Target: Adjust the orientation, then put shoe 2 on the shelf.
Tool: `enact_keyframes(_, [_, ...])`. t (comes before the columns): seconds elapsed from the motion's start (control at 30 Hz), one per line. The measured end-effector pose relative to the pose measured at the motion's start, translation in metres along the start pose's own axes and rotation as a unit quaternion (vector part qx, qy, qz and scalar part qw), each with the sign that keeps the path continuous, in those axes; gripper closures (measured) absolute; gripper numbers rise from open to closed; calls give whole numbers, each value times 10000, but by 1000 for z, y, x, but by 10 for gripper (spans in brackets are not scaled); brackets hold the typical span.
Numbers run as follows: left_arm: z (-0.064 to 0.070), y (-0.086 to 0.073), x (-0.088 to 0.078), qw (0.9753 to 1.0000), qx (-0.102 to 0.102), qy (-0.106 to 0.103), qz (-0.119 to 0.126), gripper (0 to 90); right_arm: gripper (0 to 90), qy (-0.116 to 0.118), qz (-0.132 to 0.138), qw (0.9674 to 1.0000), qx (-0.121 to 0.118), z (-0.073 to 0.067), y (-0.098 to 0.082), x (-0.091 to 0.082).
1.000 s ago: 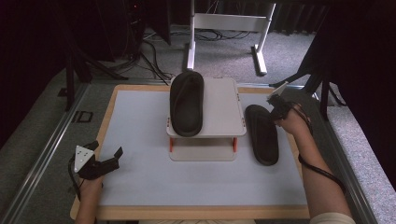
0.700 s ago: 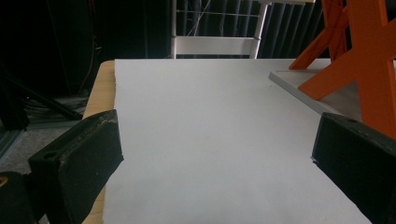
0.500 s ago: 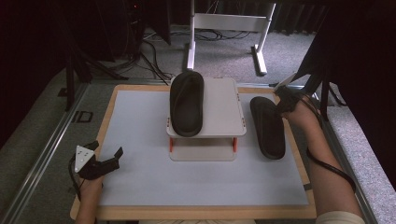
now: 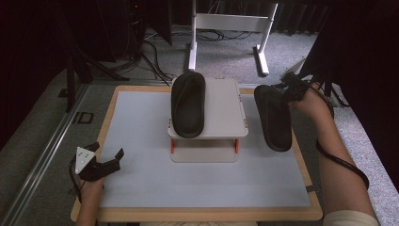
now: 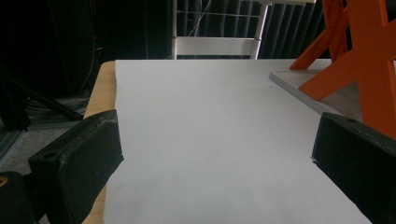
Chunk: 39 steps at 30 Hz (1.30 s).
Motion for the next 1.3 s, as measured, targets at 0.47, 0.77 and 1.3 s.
enact_keyframes(0.47, [0,0,0,10000,9,-8,-2,11,766,43,327,9994,-55,-22,34,-42])
enact_keyframes(0.77, [1,0,0,10000,70,-16,-29,11,768,99,498,9984,-267,-55,57,-59])
enact_keyframes(1.3, [1,0,-1,10000,39,-57,34,11,768,365,472,9975,-383,-106,80,-46])
Point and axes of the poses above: each handheld gripper's, and its own axes: x roughly forward along the jaws, y roughly out of its top, z roughly to its right, the point moved 6 cm from there along x, roughly forward along the jaws, and after that the axes turned 11 degrees about z, right-handed, at the moved point
